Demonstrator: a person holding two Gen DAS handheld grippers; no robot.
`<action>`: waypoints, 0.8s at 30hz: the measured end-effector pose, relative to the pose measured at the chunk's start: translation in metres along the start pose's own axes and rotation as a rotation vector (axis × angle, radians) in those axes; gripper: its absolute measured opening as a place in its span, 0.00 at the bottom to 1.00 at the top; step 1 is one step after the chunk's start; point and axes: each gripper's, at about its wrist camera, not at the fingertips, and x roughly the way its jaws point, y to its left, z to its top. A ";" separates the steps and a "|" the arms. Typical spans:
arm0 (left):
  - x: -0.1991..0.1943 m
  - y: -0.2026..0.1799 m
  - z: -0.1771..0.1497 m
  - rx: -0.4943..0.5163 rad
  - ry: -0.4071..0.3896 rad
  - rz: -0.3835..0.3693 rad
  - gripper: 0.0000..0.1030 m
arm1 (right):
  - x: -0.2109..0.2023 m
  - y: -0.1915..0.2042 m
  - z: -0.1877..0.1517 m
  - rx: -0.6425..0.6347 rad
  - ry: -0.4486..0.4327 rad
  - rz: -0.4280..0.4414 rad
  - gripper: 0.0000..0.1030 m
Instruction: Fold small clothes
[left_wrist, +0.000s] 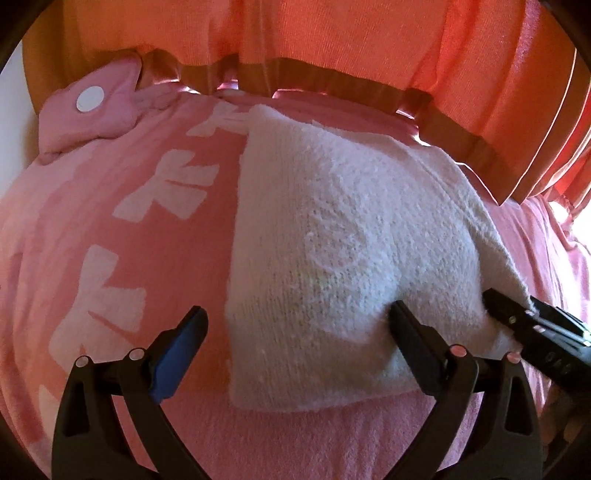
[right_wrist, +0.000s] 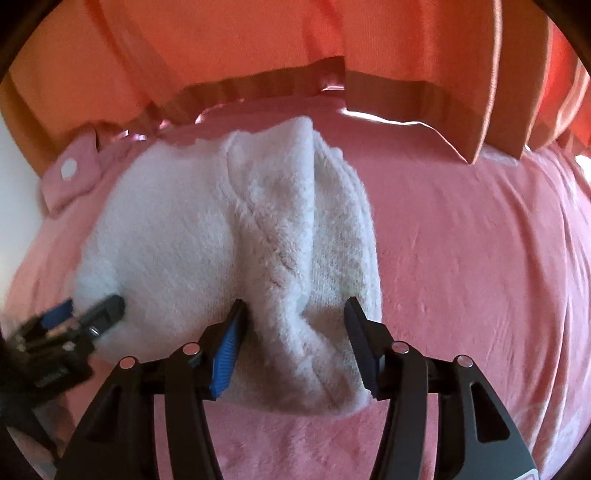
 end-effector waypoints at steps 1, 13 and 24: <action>-0.001 -0.001 -0.001 0.008 -0.005 0.007 0.93 | -0.004 -0.001 -0.001 0.008 -0.009 0.004 0.51; -0.031 -0.006 -0.032 0.011 -0.077 0.110 0.93 | -0.048 -0.020 -0.063 0.113 -0.124 -0.068 0.73; -0.050 -0.008 -0.096 -0.003 -0.092 0.145 0.93 | -0.045 -0.008 -0.117 0.037 -0.123 -0.110 0.75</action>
